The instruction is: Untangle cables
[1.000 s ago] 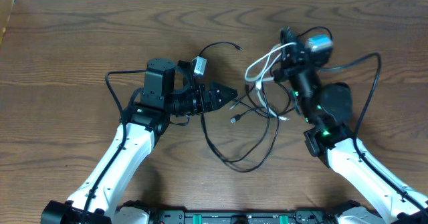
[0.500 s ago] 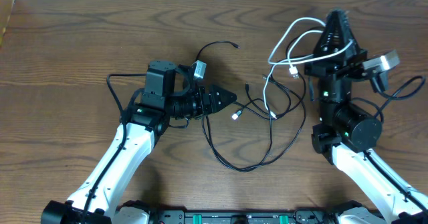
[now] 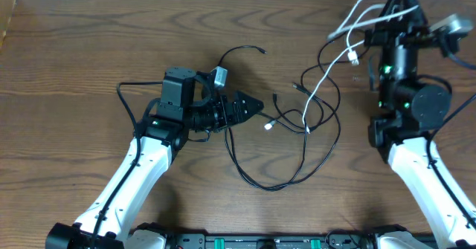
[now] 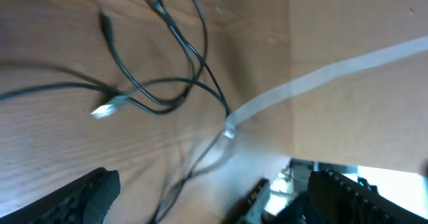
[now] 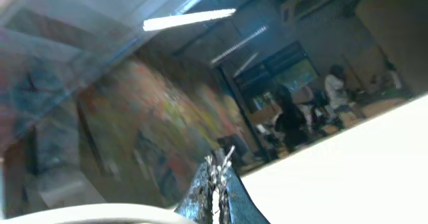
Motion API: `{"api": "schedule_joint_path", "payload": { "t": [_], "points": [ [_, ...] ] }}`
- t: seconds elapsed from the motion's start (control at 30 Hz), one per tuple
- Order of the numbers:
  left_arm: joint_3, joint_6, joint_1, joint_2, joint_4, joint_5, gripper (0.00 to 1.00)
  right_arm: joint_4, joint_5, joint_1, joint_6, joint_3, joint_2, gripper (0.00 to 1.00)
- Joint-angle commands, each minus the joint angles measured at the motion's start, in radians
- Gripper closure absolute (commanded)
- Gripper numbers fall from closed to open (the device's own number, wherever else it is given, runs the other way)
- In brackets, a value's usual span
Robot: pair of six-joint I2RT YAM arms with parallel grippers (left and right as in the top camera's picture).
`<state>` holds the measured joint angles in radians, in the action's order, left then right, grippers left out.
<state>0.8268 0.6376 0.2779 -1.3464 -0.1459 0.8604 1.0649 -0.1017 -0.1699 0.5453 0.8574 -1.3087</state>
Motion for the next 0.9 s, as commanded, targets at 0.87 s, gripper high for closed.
{"api": "schedule_joint_path", "payload": {
  "t": [0.87],
  "points": [
    [-0.004,0.025,0.003,-0.002,-0.040,-0.066,0.04,-0.296,-0.011,-0.341,0.015,0.047,-0.220,0.99]
  ]
}}
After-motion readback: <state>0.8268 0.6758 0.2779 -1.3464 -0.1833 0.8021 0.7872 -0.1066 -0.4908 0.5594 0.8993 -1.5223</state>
